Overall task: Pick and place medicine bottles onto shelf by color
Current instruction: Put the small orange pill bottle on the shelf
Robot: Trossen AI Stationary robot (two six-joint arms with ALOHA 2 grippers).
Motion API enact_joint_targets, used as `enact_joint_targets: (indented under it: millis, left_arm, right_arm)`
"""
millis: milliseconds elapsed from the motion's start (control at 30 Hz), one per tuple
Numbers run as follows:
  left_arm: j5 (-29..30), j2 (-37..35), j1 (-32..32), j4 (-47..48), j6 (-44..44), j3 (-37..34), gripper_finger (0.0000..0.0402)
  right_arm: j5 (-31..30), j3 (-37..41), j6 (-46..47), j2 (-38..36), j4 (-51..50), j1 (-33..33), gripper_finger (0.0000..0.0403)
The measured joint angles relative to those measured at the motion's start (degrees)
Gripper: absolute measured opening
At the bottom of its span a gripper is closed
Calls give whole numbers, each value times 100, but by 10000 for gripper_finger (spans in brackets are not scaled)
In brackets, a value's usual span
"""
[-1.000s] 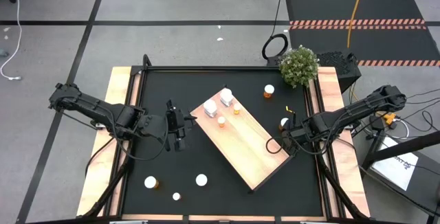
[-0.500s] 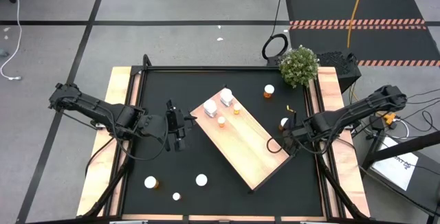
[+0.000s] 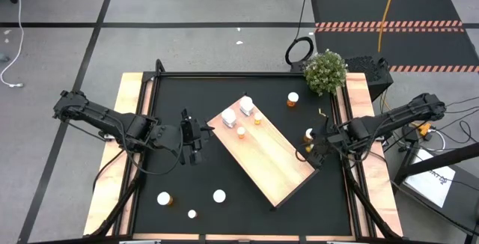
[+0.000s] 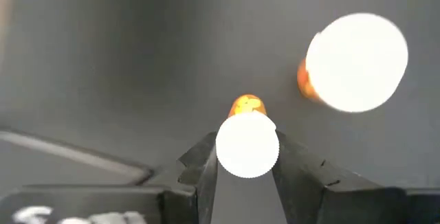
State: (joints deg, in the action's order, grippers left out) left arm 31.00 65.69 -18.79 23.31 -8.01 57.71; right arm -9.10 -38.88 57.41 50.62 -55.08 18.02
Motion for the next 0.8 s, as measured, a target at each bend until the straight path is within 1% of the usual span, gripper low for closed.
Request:
enact_joint_targets:
  millis: [133,433,633,800]
  left_arm:
    - [0,0,0,-2,2,0,141]
    - [0,0,0,-5,-3,0,141]
    - [0,0,0,-7,0,0,141]
    - [0,0,0,-30,2,0,141]
  right_arm:
    - [-450,-399,-270,-106,-2,-1,116]
    - [-893,-1323,-1144,-111,-138,-234,116]
    - [-885,-1860,-1919,-3,-82,-552,116]
    - [-875,-2528,-2764,369,-90,-830,116]
